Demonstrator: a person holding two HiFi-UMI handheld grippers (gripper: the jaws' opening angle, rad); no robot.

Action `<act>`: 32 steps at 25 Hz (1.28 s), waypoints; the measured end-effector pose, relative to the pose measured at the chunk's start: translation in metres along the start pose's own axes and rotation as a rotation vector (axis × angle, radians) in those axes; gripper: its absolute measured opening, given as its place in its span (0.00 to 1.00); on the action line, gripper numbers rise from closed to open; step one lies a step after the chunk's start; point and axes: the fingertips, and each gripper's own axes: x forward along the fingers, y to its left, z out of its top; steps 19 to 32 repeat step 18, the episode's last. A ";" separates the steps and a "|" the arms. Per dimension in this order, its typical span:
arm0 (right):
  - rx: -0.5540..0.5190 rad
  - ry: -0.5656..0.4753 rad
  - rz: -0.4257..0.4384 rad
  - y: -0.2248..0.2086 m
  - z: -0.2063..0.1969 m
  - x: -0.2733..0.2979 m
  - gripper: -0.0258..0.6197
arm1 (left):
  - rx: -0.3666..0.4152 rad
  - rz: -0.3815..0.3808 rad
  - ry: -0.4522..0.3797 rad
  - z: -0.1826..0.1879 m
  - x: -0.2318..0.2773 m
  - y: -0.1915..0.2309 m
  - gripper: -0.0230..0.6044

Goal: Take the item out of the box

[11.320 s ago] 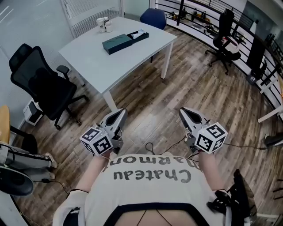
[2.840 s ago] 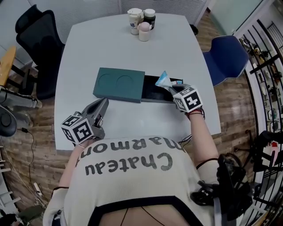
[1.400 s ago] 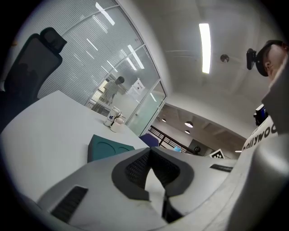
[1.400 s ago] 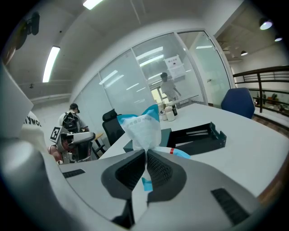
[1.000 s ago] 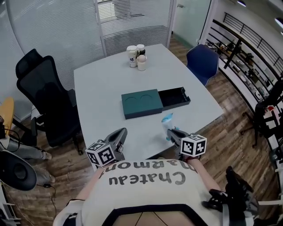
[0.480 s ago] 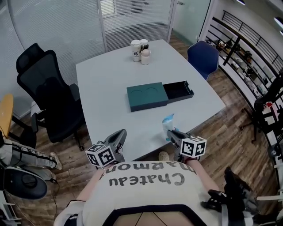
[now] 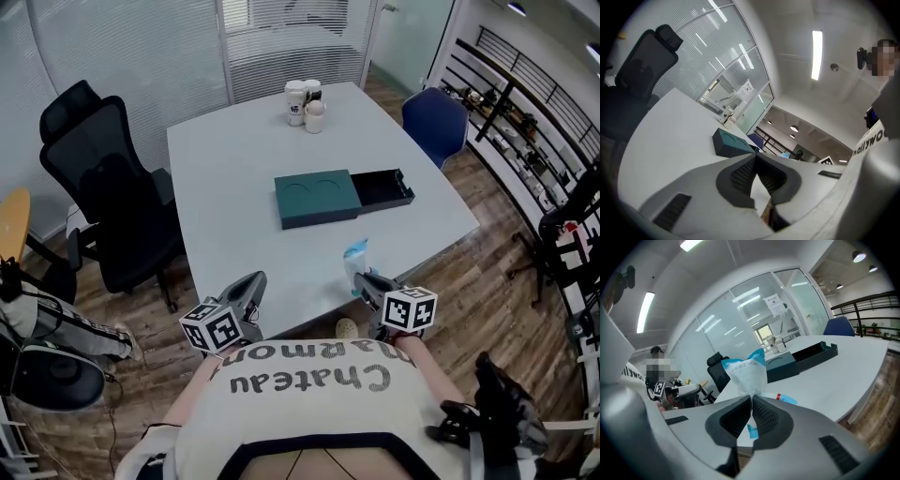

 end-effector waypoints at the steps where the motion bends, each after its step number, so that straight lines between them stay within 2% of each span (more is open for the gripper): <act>1: -0.003 0.004 0.001 0.001 0.000 0.000 0.06 | -0.001 0.004 -0.002 0.000 -0.001 0.000 0.02; 32: -0.027 0.025 0.008 -0.002 -0.003 0.002 0.06 | -0.003 0.023 -0.033 0.001 -0.008 -0.002 0.02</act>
